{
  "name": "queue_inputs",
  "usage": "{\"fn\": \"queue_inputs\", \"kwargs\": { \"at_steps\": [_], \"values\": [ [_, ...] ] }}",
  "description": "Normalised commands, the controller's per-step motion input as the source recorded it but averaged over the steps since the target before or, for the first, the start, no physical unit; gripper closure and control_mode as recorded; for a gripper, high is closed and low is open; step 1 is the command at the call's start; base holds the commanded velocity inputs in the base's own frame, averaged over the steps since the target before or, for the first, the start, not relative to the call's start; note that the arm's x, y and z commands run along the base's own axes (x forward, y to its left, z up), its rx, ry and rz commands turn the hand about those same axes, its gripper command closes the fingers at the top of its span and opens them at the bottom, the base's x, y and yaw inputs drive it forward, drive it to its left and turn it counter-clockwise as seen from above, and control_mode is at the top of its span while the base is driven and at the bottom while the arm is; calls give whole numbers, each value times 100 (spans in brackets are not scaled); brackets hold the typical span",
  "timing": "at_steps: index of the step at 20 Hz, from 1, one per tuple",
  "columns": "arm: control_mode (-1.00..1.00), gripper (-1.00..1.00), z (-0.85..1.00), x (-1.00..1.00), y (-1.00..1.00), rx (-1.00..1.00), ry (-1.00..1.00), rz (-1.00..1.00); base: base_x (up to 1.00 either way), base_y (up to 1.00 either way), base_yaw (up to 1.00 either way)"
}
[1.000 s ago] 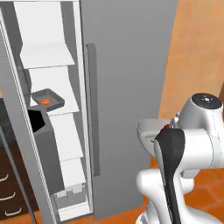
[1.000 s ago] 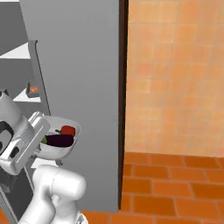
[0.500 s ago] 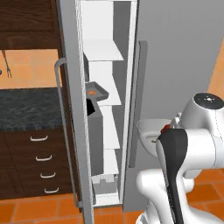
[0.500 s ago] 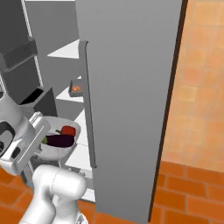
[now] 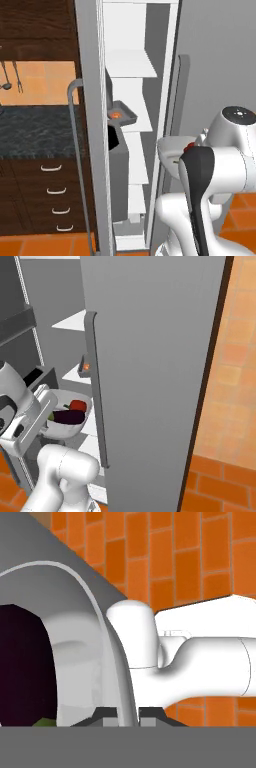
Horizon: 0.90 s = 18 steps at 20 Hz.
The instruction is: Take the meat container that has the shrimp and place it on the second highest rack of the freezer. Then take the vegetable container that has the eggplant and bell pepper and place it on the highest rack of the freezer.
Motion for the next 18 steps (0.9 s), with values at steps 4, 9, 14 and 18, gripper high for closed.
{"fn": "queue_inputs", "kwargs": {
  "at_steps": [4, 9, 14, 18],
  "values": [
    [100, 100, 0, 0, 0, 0, 0, 0, 36, 0, 16],
    [100, 100, 0, 0, 0, 0, 0, 0, 33, 0, 16],
    [100, 100, 0, 0, 0, 0, 0, 0, 48, 0, 14],
    [100, 100, 0, 0, 0, 0, 0, 0, 72, 0, 11]
  ]
}}
